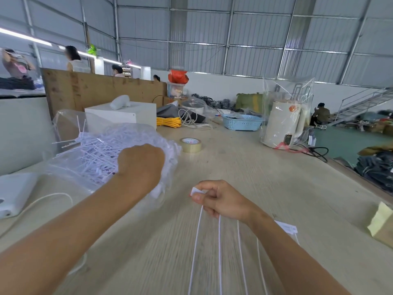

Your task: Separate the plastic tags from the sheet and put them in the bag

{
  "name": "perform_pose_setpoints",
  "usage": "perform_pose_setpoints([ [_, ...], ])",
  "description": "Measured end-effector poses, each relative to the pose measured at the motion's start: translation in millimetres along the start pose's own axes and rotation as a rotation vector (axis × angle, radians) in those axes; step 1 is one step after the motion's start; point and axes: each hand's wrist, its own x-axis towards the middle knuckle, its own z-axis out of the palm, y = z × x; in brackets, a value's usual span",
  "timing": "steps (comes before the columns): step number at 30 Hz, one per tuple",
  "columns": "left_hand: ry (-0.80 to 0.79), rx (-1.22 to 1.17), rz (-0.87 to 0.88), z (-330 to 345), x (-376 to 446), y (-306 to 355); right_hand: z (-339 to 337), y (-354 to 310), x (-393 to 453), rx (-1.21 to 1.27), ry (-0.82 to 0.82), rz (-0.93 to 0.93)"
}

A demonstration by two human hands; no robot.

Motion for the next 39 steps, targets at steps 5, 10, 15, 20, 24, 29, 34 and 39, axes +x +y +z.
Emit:
perform_pose_setpoints([
  [5,-0.295,-0.589,0.161,-10.5,-35.5,38.1,-2.4,-5.2,-0.6,0.045,-0.015,-0.077],
  [10,-0.450,-1.235,0.183,24.3,-34.8,47.3,-6.4,-4.2,-0.7,-0.003,-0.065,-0.005],
  [15,-0.211,-1.302,0.142,38.1,-31.5,52.8,-8.3,-2.6,-0.6,0.015,0.003,0.127],
  [20,-0.168,-1.419,0.089,40.3,-34.5,60.2,-9.9,-4.9,-4.1,0.022,-0.006,0.124],
  [24,-0.094,-1.392,0.028,40.3,-31.8,62.6,-7.5,-7.2,-3.2,-0.024,0.028,0.060],
  [29,-0.374,-1.571,-0.143,29.6,-29.5,59.9,-8.7,-3.2,-0.4,-0.126,0.078,-0.041],
  [34,-0.627,-1.453,-0.022,6.9,-31.1,40.2,-9.8,3.2,2.7,-0.204,0.056,-0.053],
  [39,-0.685,-1.299,0.301,-34.0,-33.1,-0.1,-21.5,11.4,-2.4,-0.219,0.091,-0.026],
])
